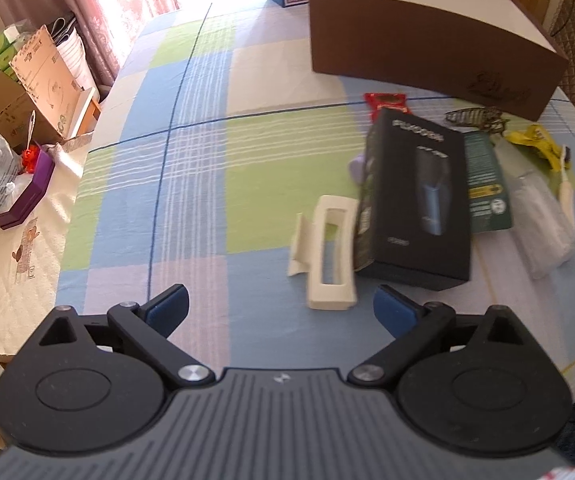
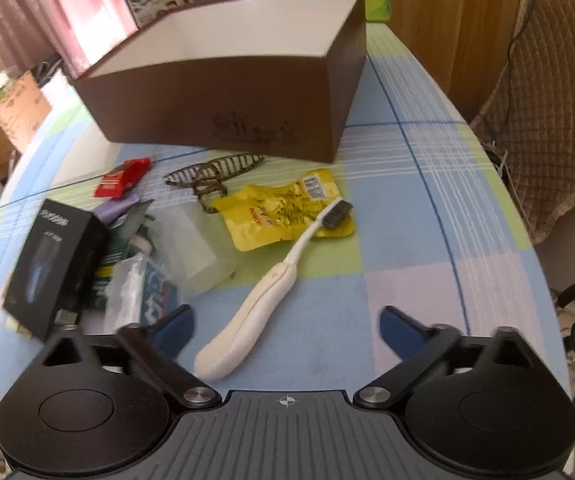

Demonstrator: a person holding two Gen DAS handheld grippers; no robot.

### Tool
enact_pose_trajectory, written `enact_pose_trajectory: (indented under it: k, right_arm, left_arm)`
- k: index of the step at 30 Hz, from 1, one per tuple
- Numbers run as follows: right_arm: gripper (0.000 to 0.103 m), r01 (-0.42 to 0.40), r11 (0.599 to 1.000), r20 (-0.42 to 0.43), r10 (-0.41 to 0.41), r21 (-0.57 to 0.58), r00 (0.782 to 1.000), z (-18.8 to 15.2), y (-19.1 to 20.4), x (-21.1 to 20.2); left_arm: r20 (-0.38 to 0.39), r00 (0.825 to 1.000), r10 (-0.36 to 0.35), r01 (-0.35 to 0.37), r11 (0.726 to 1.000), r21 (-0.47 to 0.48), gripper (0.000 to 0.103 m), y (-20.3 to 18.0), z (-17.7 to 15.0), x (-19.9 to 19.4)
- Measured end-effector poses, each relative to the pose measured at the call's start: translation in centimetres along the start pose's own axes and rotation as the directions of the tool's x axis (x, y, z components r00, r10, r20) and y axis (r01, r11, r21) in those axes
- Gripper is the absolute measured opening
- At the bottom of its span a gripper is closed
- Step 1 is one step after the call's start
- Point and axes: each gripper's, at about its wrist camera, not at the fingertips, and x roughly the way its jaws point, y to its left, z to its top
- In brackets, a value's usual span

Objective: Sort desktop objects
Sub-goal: 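Move right tool to the white toothbrush while left tool approaches the cream hair clip, then close right tool on the toothbrush handle while left tool closes on the cream hair clip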

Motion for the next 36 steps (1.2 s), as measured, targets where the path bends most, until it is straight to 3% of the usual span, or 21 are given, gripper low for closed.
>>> enact_pose_trajectory:
  k: [11, 14, 19, 24, 36]
  right_arm:
    - [0.053, 0.060, 0.998, -0.012, -0.060, 0.011, 0.998, 0.4, 1.4, 4.3]
    - [0.035, 0.075, 0.997, -0.006, -0.075, -0.015, 0.997, -0.1, 1.3, 4.5]
    - [0.022, 0.098, 0.995, -0.027, -0.098, -0.008, 0.995, -0.6, -0.1, 3.8]
    - [0.019, 0.142, 0.990, -0.049, -0.141, 0.009, 0.989, -1.7, -1.7, 2.5]
    - [0.019, 0.215, 0.974, -0.074, -0.210, 0.077, 0.975, -3.4, -2.5, 0.5]
  left_arm:
    - [-0.020, 1.000, -0.016, 0.017, 0.999, 0.030, 0.097, 1.5, 0.0, 1.8]
    - [-0.027, 0.999, -0.031, 0.032, 0.998, 0.050, 0.097, 1.5, 0.0, 2.2]
    - [-0.036, 0.997, -0.067, 0.071, 0.991, 0.113, 0.097, 0.9, 0.1, 2.9]
    - [-0.044, 0.993, -0.106, 0.112, 0.977, 0.181, 0.095, 0.2, 0.5, 4.1]
    - [-0.037, 0.985, -0.166, 0.169, 0.942, 0.291, 0.074, 0.9, 1.7, 7.4]
